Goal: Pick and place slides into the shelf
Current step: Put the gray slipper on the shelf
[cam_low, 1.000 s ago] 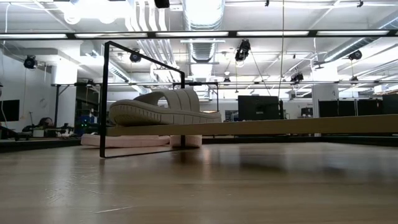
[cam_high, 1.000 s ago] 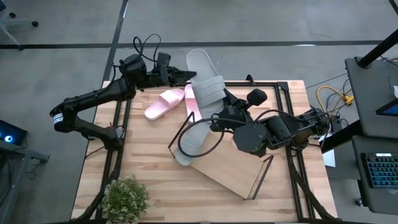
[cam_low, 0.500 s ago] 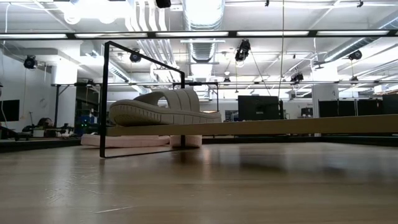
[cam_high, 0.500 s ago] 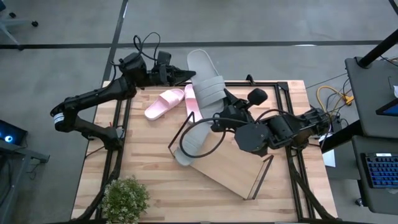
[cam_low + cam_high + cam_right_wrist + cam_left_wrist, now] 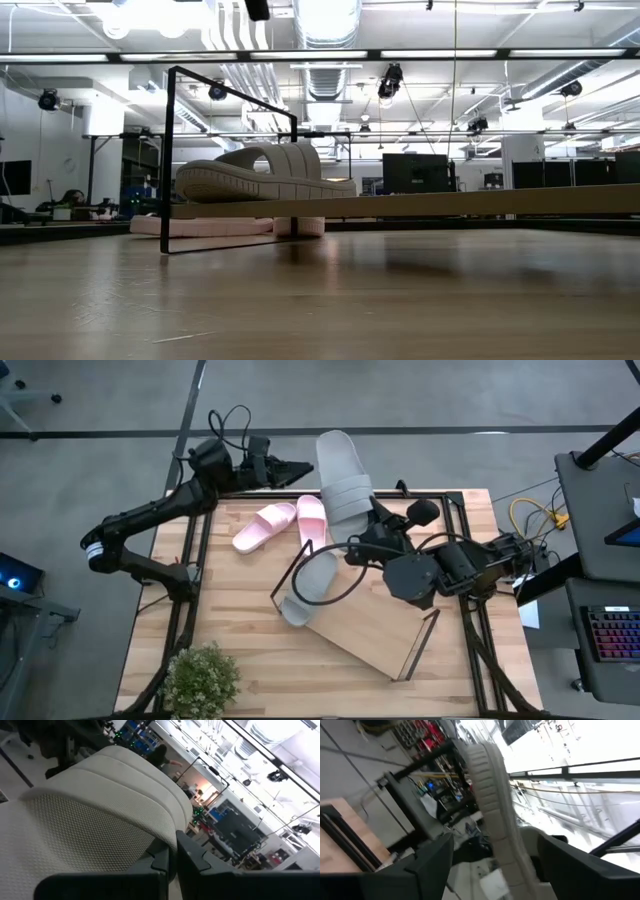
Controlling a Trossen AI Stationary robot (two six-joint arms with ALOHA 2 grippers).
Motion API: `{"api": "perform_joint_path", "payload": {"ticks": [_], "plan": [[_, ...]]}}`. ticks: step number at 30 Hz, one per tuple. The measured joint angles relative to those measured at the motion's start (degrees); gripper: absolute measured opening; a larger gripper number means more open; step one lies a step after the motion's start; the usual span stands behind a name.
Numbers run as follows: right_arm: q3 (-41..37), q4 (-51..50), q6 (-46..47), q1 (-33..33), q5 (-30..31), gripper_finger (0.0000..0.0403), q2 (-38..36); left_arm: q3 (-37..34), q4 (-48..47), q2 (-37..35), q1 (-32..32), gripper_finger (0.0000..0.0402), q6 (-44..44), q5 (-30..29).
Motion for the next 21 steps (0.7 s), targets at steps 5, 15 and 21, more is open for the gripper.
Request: {"api": "perform_joint_path", "payload": {"ticks": [5, 15, 21], "plan": [[0.0, -0.1, 1.2, 0.1, 0.0, 0.0008, -1.3, 0.0, -0.3, -0.3, 2.4, 0.0272, 7.5, 1.0], [0.0, -1.7, 10.4, 0.4, -0.3, 0.0008, -3.9, 0.4, 0.9, -7.9, 4.5, 0.0272, 23.4, 4.7], [0.1, -8.0, 31.0, 0.4, -7.0, 0.0008, -5.9, 0.4, 1.5, -14.9, 4.5, 0.0272, 29.0, 1.1]]}}
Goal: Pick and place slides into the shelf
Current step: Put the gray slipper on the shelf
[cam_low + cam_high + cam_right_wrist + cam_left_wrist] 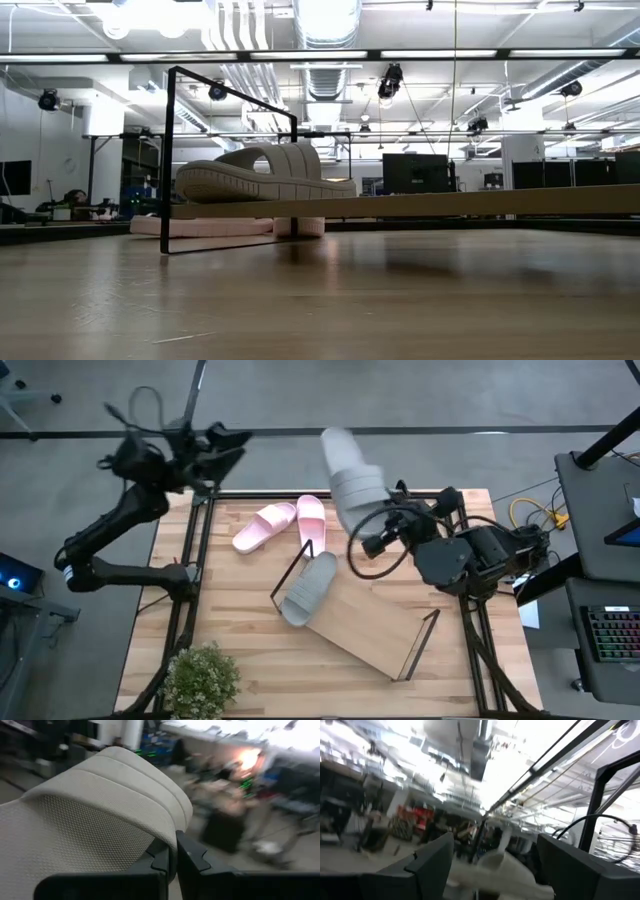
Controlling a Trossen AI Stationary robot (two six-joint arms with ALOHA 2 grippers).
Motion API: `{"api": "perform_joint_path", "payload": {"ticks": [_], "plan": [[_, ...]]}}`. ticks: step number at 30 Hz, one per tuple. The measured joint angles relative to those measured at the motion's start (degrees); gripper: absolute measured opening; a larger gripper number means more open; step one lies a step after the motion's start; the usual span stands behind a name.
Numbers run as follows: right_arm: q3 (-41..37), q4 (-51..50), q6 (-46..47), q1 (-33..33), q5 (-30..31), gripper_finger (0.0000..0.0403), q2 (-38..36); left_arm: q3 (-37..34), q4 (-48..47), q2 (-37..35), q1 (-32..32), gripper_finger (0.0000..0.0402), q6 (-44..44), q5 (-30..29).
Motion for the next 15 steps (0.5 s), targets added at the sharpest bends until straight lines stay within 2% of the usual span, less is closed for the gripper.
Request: {"api": "perform_joint_path", "payload": {"ticks": [8, 11, 15], "plan": [[-0.7, -4.6, 25.8, 0.0, -9.4, 0.0008, 0.1, 0.0, -1.6, -6.2, 0.0, 0.0272, 5.8, -1.3], [-2.2, -7.9, 35.8, 0.3, -11.9, 0.0008, 0.1, 0.0, -5.4, -7.6, 0.0, 0.0272, 8.5, -2.8], [-6.5, -8.8, 43.5, 0.9, -15.1, 0.0008, 0.2, -0.1, -11.2, -8.7, 0.0, 0.0272, 9.5, -5.5]]}}
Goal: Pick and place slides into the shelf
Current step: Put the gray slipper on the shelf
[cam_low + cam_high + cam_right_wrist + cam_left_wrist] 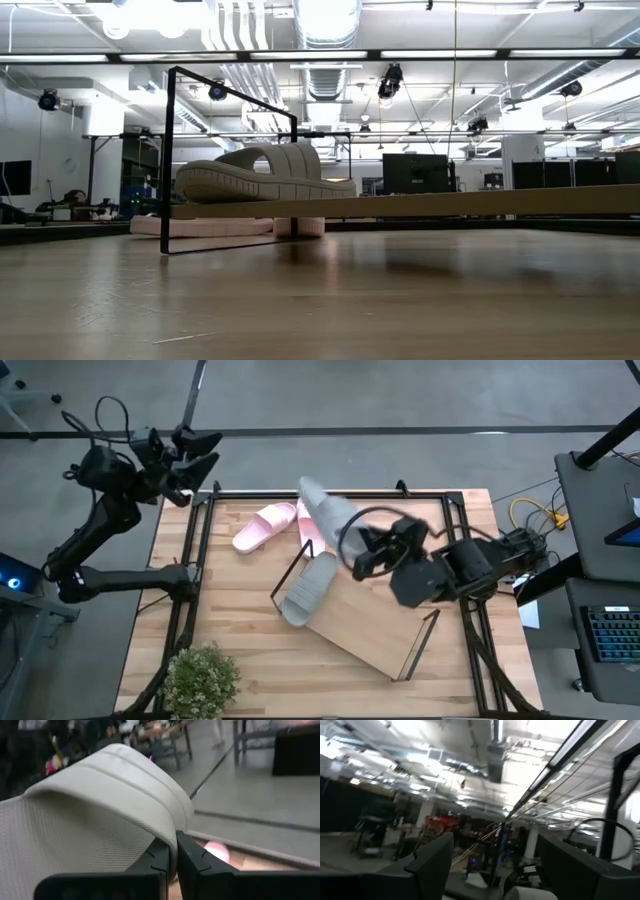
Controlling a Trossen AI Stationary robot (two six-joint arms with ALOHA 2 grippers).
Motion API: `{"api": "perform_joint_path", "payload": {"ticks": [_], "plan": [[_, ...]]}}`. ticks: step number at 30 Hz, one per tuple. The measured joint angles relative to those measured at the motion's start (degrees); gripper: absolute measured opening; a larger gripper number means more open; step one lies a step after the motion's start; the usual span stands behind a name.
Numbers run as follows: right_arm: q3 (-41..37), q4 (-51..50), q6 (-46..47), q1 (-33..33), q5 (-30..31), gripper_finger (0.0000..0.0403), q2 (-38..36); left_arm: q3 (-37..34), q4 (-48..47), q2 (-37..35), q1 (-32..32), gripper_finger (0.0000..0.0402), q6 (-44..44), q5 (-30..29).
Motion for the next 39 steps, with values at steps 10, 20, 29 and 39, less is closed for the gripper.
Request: {"api": "perform_joint_path", "payload": {"ticks": [10, 20, 29, 39], "plan": [[-5.7, 1.9, 1.3, 1.1, -13.9, 0.0008, 0.1, 0.0, -3.4, -0.3, 0.0, 0.0272, 2.6, -0.1], [-4.0, 15.8, -6.3, 0.6, -43.8, 0.0008, -0.4, 0.0, -3.3, 0.3, 0.0, 0.0272, 2.8, -0.1], [6.1, -6.2, -9.0, -1.5, -45.8, 0.0008, -1.8, 0.0, -3.3, 2.0, 0.0, 0.0272, 2.9, -0.1], [3.7, -28.9, 1.8, -4.0, -33.4, 0.0008, -3.6, 0.0, -3.3, 3.9, 0.0, 0.0272, 2.9, -0.3]]}}
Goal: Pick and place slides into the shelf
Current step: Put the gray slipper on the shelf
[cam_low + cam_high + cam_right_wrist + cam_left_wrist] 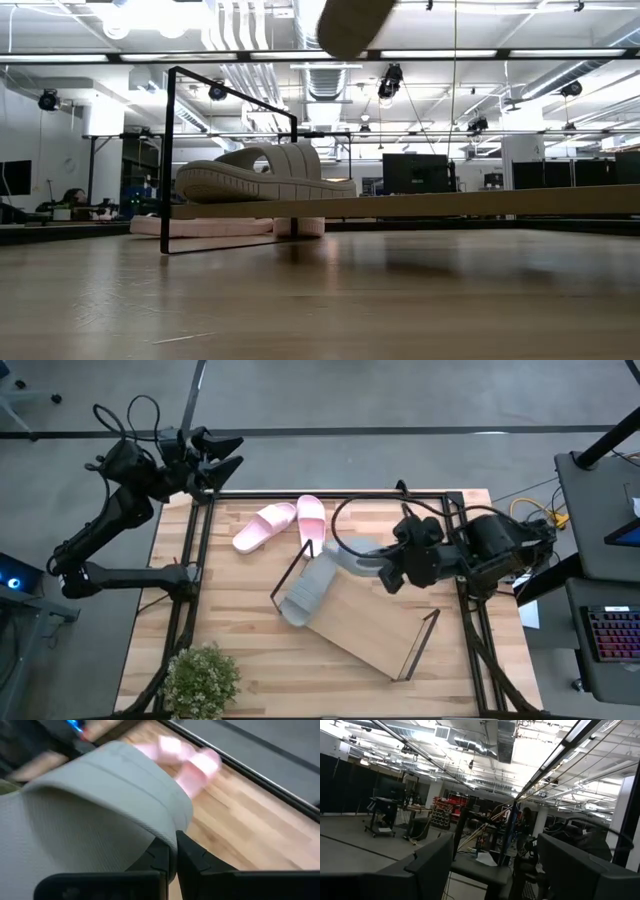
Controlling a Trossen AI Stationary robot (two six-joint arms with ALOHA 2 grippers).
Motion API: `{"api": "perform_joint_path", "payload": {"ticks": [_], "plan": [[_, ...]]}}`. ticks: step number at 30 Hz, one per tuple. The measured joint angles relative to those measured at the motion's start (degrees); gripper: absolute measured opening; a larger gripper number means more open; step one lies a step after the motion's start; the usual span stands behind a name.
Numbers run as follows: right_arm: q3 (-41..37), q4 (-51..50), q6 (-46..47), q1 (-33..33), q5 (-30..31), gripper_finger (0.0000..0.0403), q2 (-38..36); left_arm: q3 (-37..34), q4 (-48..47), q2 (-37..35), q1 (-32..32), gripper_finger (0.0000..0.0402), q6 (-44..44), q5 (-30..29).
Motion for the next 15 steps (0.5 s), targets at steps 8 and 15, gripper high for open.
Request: {"api": "perform_joint_path", "payload": {"ticks": [8, 15], "plan": [[-7.6, -1.3, 4.1, -0.4, 0.5, 0.0008, 2.6, 0.0, 0.0, 1.3, 0.0, 0.0272, 0.0, -0.1], [-14.7, -1.3, 13.4, 1.0, 3.4, 0.0008, 4.5, 0.0, 0.1, 1.8, 0.0, 0.0272, -0.1, -0.1]]}}
